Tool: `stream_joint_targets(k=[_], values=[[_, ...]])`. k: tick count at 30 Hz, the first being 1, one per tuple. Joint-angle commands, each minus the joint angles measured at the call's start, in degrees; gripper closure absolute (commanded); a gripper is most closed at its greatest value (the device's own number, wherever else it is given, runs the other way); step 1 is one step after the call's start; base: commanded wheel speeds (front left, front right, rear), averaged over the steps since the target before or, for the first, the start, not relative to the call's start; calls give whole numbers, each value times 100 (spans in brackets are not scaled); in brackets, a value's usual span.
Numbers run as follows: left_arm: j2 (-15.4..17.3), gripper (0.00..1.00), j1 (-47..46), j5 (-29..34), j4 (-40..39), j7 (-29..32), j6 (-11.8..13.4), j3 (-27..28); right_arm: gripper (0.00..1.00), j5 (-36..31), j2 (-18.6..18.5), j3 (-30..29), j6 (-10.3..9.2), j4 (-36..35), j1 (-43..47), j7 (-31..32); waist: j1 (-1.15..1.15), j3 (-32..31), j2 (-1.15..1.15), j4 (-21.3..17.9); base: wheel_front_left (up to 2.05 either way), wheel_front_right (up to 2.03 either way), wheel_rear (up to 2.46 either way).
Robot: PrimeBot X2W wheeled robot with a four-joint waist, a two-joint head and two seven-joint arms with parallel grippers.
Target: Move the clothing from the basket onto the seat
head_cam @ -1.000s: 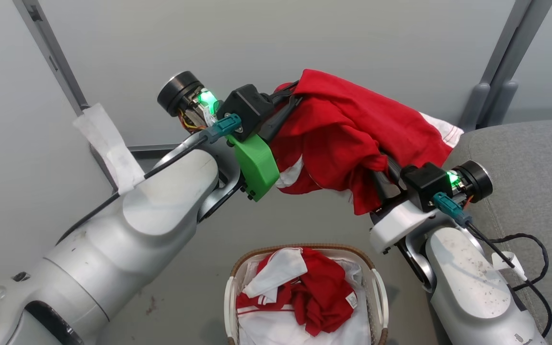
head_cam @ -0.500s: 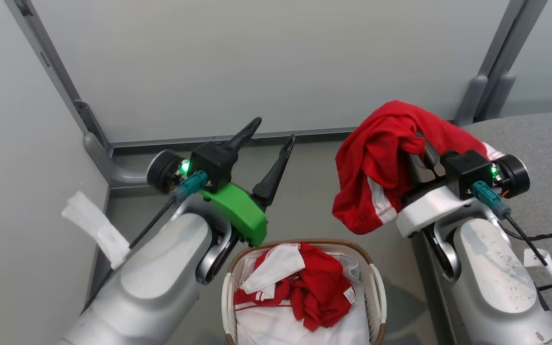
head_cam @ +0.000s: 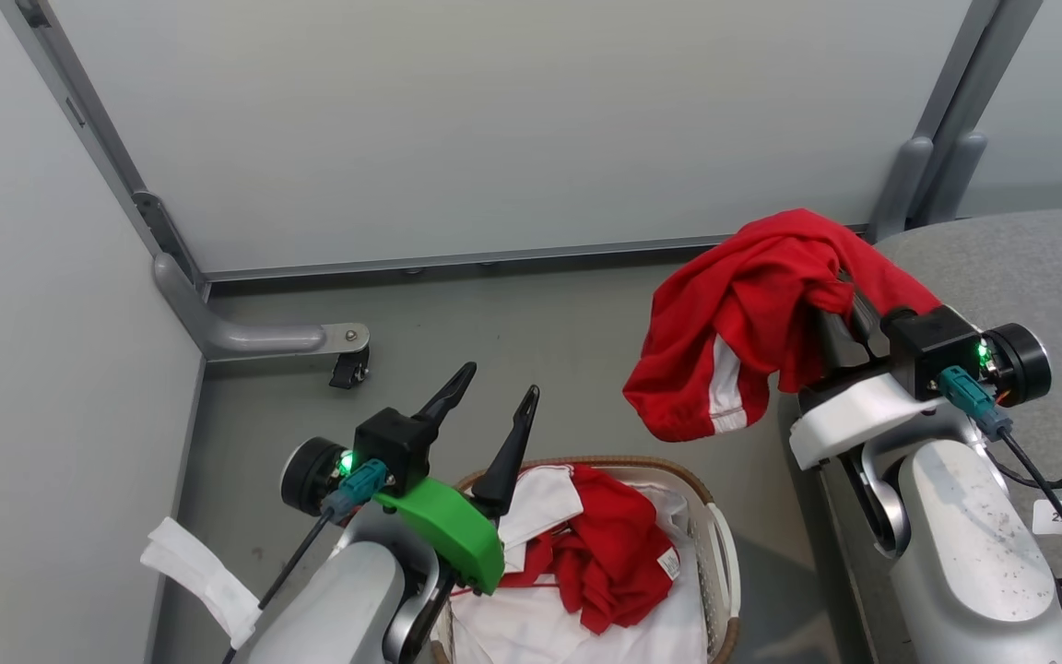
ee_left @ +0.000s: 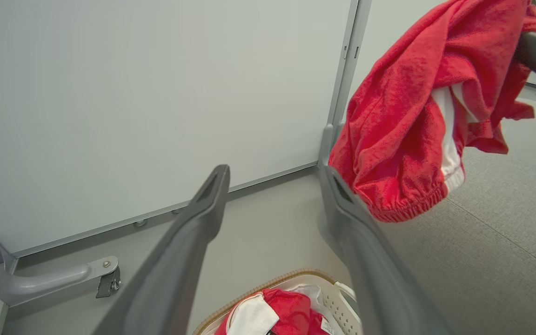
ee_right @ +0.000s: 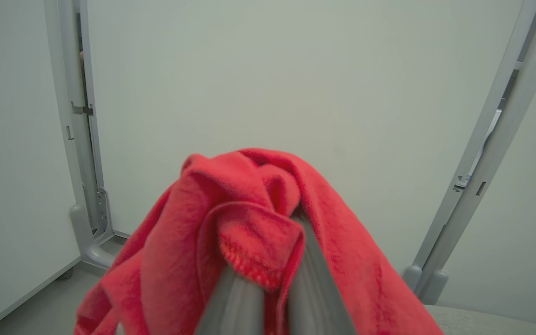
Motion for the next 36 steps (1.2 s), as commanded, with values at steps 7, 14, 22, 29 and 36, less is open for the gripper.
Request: stream_joint_targets(k=[7,14,22,29,36], values=[[-164,0,332,343,19,-5,-97,317,100,-57,-23,-174,-7,4,128,-30,0,12,0,-25,0,0,0],[-279,0,463,565,-25,-5,-144,434,100,-105,-24,-304,-6,3,143,-30,0,58,0,-337,0,0,0],[-329,0,463,627,-123,-5,-151,390,100,-204,-21,-399,-7,-39,156,-30,0,265,0,-1127,0,0,0],[-347,0,295,642,-209,-5,-148,219,100,-270,-21,-579,-7,-77,174,-30,0,513,0,-1771,0,0,0],[-330,0,165,677,-242,-5,-148,96,100,-247,-19,-777,-7,-105,176,-30,0,716,0,-2091,0,0,0]])
